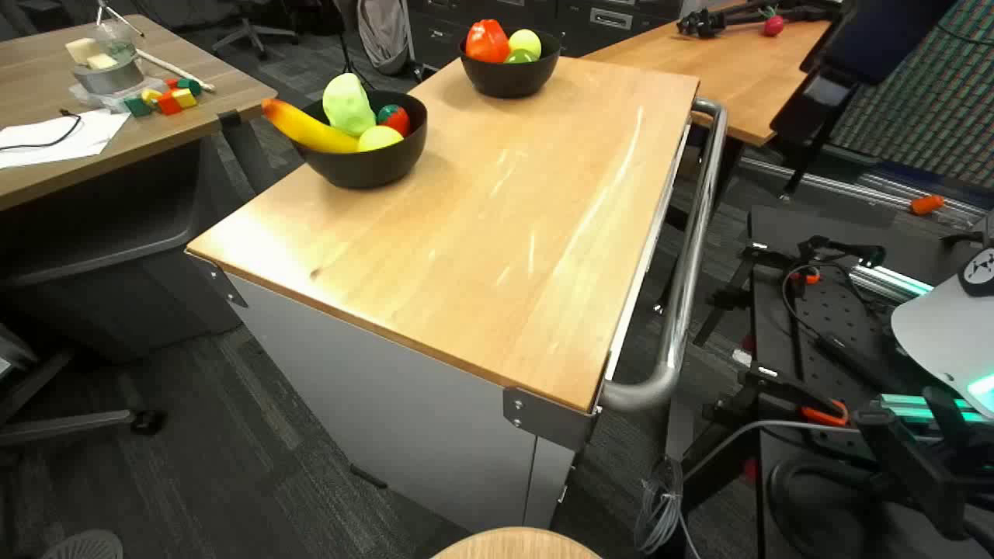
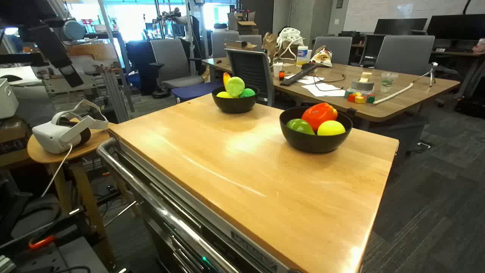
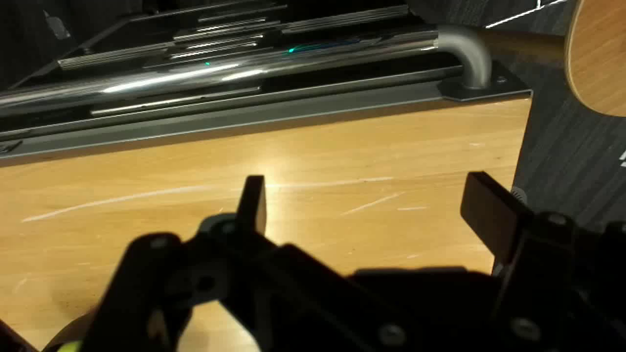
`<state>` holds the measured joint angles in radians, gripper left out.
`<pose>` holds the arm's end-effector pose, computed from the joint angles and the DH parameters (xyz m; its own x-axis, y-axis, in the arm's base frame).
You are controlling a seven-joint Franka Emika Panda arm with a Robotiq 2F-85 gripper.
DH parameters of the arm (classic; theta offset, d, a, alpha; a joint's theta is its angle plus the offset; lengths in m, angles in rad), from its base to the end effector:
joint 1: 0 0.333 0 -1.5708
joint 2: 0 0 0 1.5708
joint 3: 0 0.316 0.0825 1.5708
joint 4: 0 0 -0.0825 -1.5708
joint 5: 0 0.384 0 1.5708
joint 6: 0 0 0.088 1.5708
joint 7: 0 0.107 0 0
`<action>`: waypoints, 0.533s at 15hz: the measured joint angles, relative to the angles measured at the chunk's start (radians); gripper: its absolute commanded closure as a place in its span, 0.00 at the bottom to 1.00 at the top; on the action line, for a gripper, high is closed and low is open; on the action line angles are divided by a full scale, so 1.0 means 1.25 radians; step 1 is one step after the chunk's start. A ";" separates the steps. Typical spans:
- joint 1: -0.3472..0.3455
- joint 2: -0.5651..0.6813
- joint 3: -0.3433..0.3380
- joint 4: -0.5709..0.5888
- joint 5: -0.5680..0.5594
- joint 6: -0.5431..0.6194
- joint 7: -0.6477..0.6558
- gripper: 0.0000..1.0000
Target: Remove the fruits and vegetables from the black bowls and place them on the countertop
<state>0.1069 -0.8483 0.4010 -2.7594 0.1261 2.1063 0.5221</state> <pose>0.2815 0.1564 0.4459 0.9600 -0.1605 0.2295 -0.1817 -0.9805 0.0743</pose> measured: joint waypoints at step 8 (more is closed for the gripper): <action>0.000 -0.002 0.000 0.005 0.000 0.000 0.000 0.00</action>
<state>0.1069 -0.8509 0.4010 -2.7530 0.1261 2.1066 0.5221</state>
